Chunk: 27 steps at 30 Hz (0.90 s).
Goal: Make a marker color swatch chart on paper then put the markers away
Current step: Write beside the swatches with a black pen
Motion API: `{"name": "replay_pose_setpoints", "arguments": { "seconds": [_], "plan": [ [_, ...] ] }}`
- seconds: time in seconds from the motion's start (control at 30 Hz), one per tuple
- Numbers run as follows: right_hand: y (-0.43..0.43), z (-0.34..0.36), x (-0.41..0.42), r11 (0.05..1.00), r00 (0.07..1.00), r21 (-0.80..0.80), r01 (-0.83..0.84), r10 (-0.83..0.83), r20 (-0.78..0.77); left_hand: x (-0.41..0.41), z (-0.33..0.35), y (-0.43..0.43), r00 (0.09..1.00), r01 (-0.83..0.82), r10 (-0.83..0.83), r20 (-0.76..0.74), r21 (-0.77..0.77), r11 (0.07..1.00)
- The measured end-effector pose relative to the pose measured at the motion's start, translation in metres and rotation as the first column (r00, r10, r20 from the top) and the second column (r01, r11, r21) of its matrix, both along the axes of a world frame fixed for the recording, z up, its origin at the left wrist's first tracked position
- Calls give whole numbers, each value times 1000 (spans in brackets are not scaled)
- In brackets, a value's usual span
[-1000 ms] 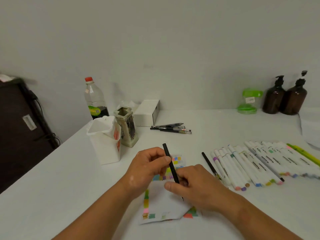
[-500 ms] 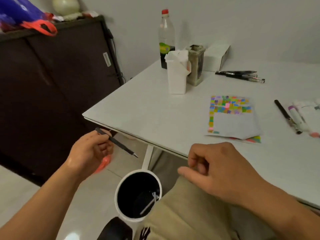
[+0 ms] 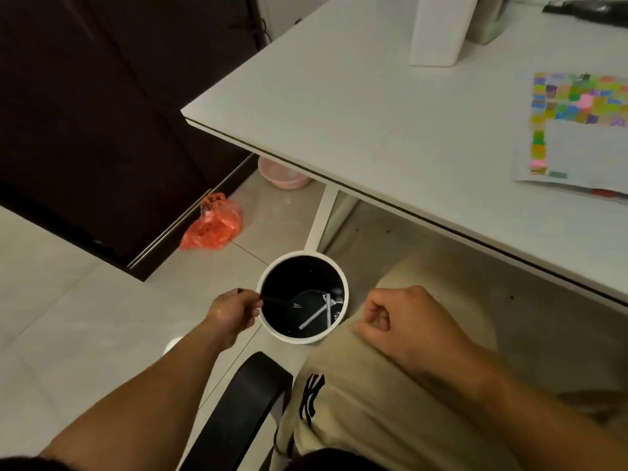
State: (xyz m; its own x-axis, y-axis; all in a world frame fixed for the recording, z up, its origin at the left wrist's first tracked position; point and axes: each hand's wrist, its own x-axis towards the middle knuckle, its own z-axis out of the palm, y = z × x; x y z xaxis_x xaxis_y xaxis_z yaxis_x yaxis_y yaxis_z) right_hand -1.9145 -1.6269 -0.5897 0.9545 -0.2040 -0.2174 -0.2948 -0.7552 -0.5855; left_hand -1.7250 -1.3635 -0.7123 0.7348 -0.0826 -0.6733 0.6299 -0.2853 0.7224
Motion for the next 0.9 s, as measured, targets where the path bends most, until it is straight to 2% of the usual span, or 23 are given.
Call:
{"name": "replay_pose_setpoints", "arguments": {
  "seconds": [0.13, 0.23, 0.57, 0.73, 0.9],
  "plan": [
    [-1, -15, 21, 997, 999, 72, 36, -35, -6, 19, -37, -22, 999, 28, -23, -40, 128, 991],
    [-3, -27, 31, 998, 999, 46, 39, -37, -40, 34, -55, -37, 997, 72, -65, -38, 204, 976],
    [-14, -45, 57, 998, 997, 56, 40, -36, -70, 41, -114, -31, 953, 294, -247, -173, 352, 888],
    [-11, -44, 65, 992, 997, 116, 40, -32, -68, 41, -98, -13, 966, 233, -175, -191, 345, 909],
    [-2, -34, 66, 983, 999, 179, 30, -26, -28, 32, -44, -7, 979, 205, -199, -49, 271, 941]
  ]
}}
